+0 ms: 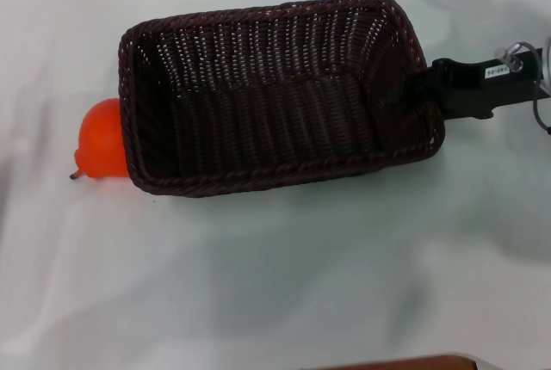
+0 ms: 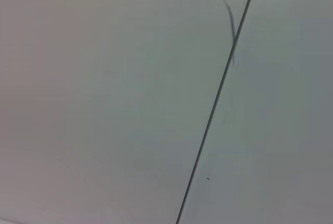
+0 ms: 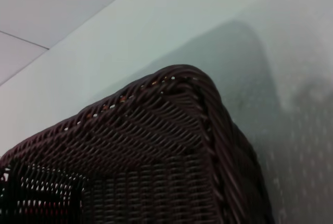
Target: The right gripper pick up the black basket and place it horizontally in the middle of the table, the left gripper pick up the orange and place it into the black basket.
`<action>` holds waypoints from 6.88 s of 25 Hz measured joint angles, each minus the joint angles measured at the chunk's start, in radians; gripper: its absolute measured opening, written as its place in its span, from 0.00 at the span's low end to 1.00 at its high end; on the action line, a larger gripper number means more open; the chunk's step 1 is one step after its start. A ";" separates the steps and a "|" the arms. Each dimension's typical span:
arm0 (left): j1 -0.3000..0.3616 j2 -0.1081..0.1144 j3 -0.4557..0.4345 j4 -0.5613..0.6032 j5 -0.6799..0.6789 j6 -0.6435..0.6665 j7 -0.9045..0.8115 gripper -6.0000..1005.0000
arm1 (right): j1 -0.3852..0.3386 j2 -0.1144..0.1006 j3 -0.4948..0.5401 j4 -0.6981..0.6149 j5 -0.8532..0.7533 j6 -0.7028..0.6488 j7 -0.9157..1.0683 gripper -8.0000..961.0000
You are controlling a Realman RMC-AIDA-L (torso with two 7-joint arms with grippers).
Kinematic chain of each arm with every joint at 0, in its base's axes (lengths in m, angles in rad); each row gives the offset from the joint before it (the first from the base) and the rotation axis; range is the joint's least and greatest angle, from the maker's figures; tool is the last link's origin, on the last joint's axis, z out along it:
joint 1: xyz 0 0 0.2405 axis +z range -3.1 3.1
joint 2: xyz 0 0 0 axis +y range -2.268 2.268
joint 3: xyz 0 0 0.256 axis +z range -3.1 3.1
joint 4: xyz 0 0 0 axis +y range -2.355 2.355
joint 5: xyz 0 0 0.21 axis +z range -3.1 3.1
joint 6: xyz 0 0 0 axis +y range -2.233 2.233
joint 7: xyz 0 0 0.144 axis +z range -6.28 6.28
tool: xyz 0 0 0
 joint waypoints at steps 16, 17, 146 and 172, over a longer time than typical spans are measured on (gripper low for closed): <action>0.000 0.033 0.014 0.000 0.022 0.001 -0.042 0.90 | 0.031 -0.010 0.178 -0.226 -0.039 0.195 0.037 0.89; -0.001 0.045 0.025 0.000 0.033 0.002 -0.065 0.90 | 0.032 -0.010 0.196 -0.248 -0.046 0.202 0.030 0.89; -0.015 -0.010 -0.596 -0.430 1.114 0.011 -0.340 0.30 | -0.020 -0.009 0.628 0.674 0.859 0.024 -1.344 0.89; -0.132 -0.078 -0.233 -0.348 0.930 -0.135 -0.354 0.37 | -0.002 -0.009 0.628 0.712 0.859 0.015 -1.368 0.89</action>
